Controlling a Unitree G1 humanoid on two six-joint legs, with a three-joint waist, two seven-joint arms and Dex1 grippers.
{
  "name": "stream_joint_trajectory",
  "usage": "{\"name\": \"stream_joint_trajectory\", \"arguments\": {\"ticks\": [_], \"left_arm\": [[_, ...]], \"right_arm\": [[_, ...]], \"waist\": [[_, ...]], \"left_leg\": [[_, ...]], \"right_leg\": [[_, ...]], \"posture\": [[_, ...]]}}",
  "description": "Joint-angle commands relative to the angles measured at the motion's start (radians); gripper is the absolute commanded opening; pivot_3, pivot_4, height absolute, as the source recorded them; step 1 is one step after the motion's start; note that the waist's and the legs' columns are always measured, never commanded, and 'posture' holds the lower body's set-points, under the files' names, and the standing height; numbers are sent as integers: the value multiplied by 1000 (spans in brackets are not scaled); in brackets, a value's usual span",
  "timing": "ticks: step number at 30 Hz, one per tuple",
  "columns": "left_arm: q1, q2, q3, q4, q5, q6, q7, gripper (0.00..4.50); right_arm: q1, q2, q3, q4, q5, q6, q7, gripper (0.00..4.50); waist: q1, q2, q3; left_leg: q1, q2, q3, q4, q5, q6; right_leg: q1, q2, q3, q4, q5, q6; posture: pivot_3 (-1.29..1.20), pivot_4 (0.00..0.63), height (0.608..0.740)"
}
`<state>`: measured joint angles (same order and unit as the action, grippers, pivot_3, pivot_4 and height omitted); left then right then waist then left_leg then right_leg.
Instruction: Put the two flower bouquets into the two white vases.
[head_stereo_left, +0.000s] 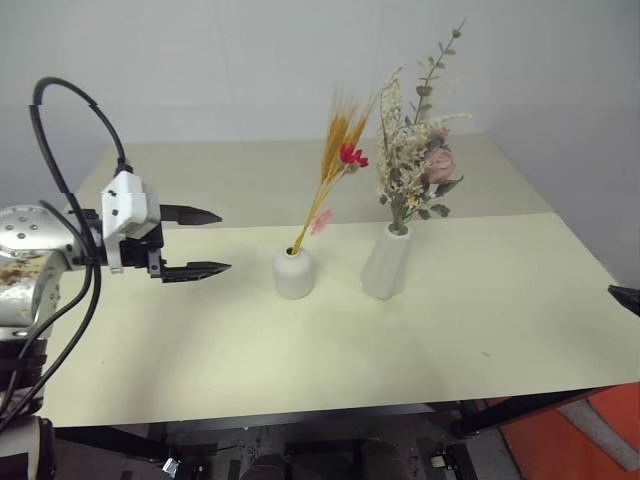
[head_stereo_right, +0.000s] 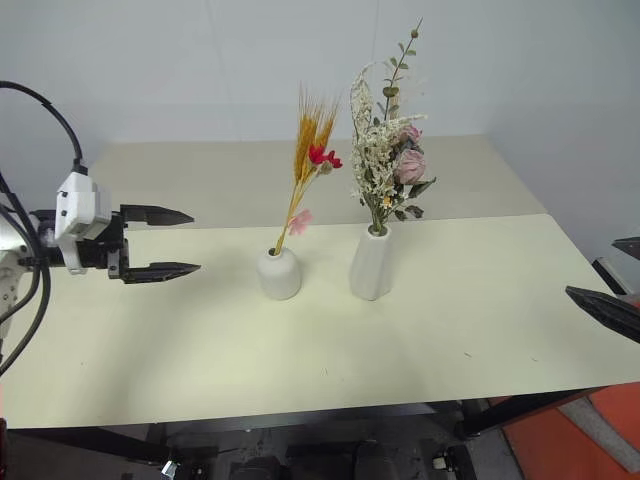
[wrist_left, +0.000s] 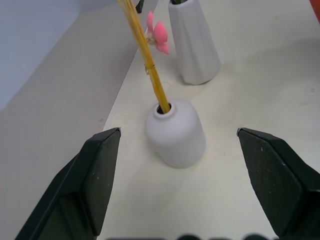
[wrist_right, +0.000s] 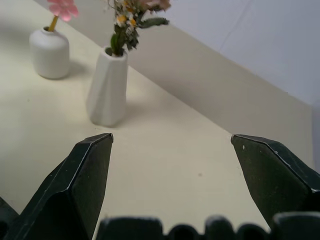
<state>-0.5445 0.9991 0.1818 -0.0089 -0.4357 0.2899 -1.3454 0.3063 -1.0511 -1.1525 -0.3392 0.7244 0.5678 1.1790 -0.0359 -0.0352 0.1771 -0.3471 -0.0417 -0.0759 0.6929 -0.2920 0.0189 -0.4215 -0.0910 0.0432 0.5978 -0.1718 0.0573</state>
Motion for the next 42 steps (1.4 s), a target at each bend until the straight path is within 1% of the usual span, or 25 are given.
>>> {"name": "stream_joint_trajectory", "arguments": {"ticks": [1,4,10,13,17,19,22,24,26,28,31,33,36,39,41,42], "left_arm": [[3,32,44,-29,-24,6,5,4048],[14,48,57,-45,-40,25,0,4048],[67,74,88,-74,-51,41,18,4048],[85,97,110,-103,-64,76,28,4048],[111,109,123,-90,-63,81,25,4048],[129,123,123,-88,-59,90,19,4048],[190,137,164,-146,-78,121,22,4048],[241,138,202,-185,-92,149,35,4048],[290,146,227,-210,-88,165,41,4048],[313,155,227,-218,-66,159,52,4048],[268,167,186,-191,-62,160,65,4048],[212,182,149,-176,-69,161,50,4048],[166,179,129,-168,-71,156,60,4048],[152,183,102,-146,-29,116,64,4048],[130,182,75,-129,-15,100,58,4048],[98,174,49,-118,-8,91,55,4048]], "right_arm": [[-13,-10,-12,4,-22,-35,15,4446],[-27,-2,24,-6,-18,-36,18,4446],[-77,24,146,-23,-35,-57,-30,4446],[-115,20,183,-19,-23,-55,-40,4446],[-141,33,227,-23,-28,-44,-65,4446],[-149,17,264,-18,-37,-43,-54,4446],[-178,3,308,20,-37,-68,-19,4446],[-200,4,346,39,-59,-85,-26,4446],[-199,8,349,24,-73,-104,-17,4446],[-189,21,306,19,-73,-130,3,4446],[-187,31,273,30,-87,-126,-31,4446],[-201,34,290,22,-84,-106,-64,4446],[-213,66,335,5,-79,-113,-98,4446],[-183,105,365,-66,-115,-88,-184,4446],[-152,141,357,-136,-126,-65,-250,4446],[-126,168,346,-167,-144,-85,-264,4446]], "waist": [[0,0,0],[0,0,0],[0,0,0],[0,1,0],[4,1,0],[5,1,1],[4,1,1],[4,1,1],[5,2,1],[9,3,2],[20,4,3],[25,4,3],[23,4,2],[18,4,3],[18,5,3],[19,5,3]], "left_leg": [[0,0,0,0,0,0],[0,0,0,0,0,-1],[0,1,0,0,-1,-2],[0,1,0,0,-1,-2],[-1,1,0,0,-2,-3],[-1,1,0,0,-2,-3],[-1,1,1,0,-2,-3],[-1,2,1,0,-2,-4],[-1,2,1,0,-3,-4],[-1,2,1,0,-3,-4],[-1,2,2,0,-3,-4],[-1,2,2,0,-3,-4],[-1,1,2,0,-3,-4],[-1,1,2,-1,-3,-5],[-2,2,2,-2,-3,-5],[-2,2,2,-2,-3,-5]], "right_leg": [[0,0,0,0,0,0],[0,0,0,0,0,0],[-1,0,0,0,0,0],[-1,0,0,-1,0,0],[-1,0,0,-1,0,0],[-1,0,0,-1,0,-1],[-2,0,0,-2,0,-1],[-2,0,0,-2,0,-1],[-2,0,0,-2,0,-1],[-3,0,0,-2,0,-1],[-2,0,0,-2,0,-1],[-2,0,-1,-2,0,0],[-1,0,-1,-2,0,-1],[-3,1,-1,-2,2,-4],[-4,1,0,-2,3,-6],[-4,1,0,-2,3,-6]], "posture": [[0,150,740],[0,150,740],[0,150,740],[0,150,740],[0,150,740],[0,150,740],[0,150,740],[0,150,740],[0,150,740],[0,150,740],[0,150,740],[0,150,740],[0,150,740],[0,150,740],[0,150,740],[0,150,740]]}}
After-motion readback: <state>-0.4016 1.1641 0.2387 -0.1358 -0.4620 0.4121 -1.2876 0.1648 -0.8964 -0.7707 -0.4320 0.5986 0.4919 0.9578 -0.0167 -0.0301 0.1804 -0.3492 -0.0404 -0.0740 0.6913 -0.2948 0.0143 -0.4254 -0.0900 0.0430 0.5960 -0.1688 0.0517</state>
